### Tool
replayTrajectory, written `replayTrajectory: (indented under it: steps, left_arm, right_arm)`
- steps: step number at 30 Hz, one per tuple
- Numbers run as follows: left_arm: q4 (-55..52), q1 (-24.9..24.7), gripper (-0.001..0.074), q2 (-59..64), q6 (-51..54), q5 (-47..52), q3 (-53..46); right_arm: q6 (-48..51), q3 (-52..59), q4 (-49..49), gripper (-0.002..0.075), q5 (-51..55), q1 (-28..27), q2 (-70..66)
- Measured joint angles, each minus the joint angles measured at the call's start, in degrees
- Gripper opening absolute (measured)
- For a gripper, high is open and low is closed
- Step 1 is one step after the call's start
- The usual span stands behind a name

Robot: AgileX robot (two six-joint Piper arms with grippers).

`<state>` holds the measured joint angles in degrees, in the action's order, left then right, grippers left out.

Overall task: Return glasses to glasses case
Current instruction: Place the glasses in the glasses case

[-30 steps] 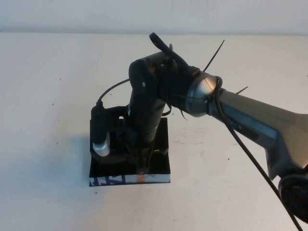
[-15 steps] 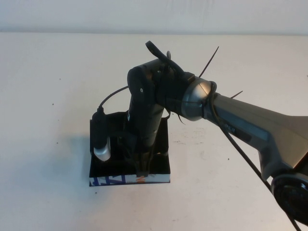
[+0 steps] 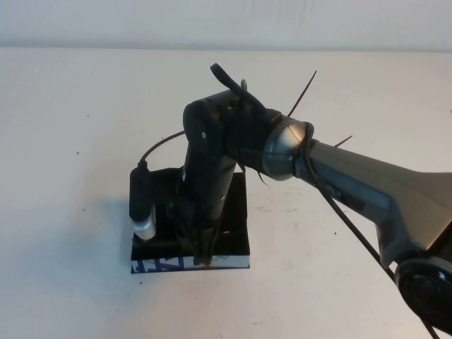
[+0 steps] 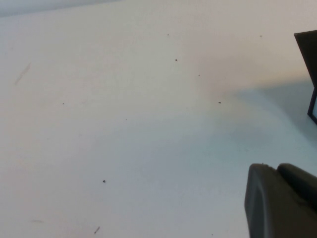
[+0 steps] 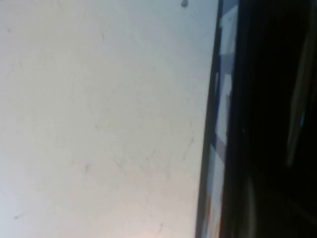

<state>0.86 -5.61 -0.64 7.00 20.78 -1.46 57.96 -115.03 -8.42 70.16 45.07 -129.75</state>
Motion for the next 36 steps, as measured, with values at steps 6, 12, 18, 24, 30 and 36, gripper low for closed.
replayTrajectory:
  steps: [6, 12, 18, 24, 30, 36]
  left_arm:
    - [0.0, 0.0, -0.0001, 0.0, 0.0, 0.0, 0.0]
    - [0.0, 0.0, -0.0001, 0.0, 0.0, 0.0, 0.0]
    - [0.0, 0.0, -0.0001, 0.0, 0.0, 0.0, 0.0]
    - [0.0, 0.0, -0.0001, 0.0, 0.0, 0.0, 0.0]
    - [0.0, 0.0, -0.0001, 0.0, 0.0, 0.0, 0.0]
    - [0.0, 0.0, -0.0001, 0.0, 0.0, 0.0, 0.0]
  right_arm:
    - [-1.17, 0.0, -0.25, 0.0062, 0.0, 0.12, 0.0]
    - [-1.3, 0.0, 0.19, 0.0063, 0.0, 0.12, 0.0]
    - [-2.4, 0.0, 0.19, 0.0197, 0.0, -0.09, 0.0]
    - [-2.73, 0.0, 0.45, 0.0315, 0.0, -0.25, 0.0]
    - [-2.77, 0.0, 1.07, 0.0325, 0.0, -0.25, 1.56]
    - [-4.33, 0.0, 2.59, 0.0322, 0.0, -0.25, 5.48]
